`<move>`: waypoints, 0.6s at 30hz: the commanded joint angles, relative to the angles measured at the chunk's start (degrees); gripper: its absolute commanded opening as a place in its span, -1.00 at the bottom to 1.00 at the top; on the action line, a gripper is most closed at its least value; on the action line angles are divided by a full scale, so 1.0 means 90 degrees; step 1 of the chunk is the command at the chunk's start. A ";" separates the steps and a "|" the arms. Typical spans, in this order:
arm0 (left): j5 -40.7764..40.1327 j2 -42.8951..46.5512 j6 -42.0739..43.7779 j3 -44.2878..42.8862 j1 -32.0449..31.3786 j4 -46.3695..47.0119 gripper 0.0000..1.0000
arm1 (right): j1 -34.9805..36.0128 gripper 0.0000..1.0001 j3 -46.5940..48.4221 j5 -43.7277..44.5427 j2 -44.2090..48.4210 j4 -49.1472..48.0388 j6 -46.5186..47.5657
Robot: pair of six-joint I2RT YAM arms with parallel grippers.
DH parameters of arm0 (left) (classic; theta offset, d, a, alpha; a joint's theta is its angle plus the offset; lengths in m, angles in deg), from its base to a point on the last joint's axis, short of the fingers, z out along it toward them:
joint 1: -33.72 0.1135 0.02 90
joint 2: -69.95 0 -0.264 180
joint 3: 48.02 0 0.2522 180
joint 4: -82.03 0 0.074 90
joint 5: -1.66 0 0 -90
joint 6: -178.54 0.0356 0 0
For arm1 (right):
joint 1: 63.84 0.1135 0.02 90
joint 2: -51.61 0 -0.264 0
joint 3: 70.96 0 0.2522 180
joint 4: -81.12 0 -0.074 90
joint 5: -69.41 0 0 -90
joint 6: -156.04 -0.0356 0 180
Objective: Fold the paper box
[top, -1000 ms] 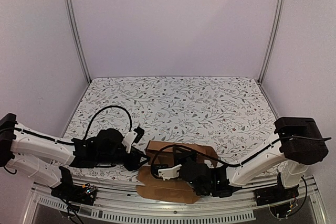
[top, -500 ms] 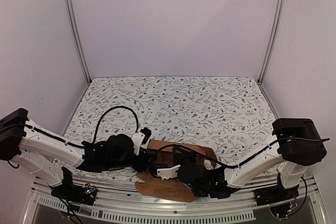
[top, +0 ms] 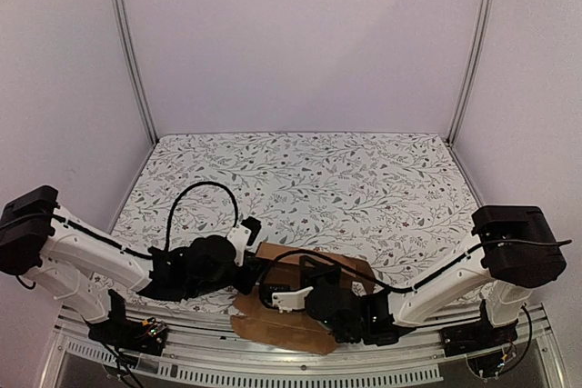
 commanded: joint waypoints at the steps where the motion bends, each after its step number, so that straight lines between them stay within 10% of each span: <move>1: -0.0106 -0.0237 0.0265 -0.0114 -0.0066 0.0606 -0.52 | 0.0072 -1.00 0.0209 0.0031 -0.0109 0.0324 -0.0503; 10: 0.0100 -0.0500 0.0378 -0.0234 -0.0066 0.0753 -0.96 | 0.0071 -0.99 0.0618 0.0030 -0.0043 0.1213 -0.1260; 18: -0.0044 -0.0524 0.0604 -0.0440 -0.0066 0.0569 -1.00 | 0.0072 -0.46 0.0904 -0.0800 0.0668 0.2480 -0.2517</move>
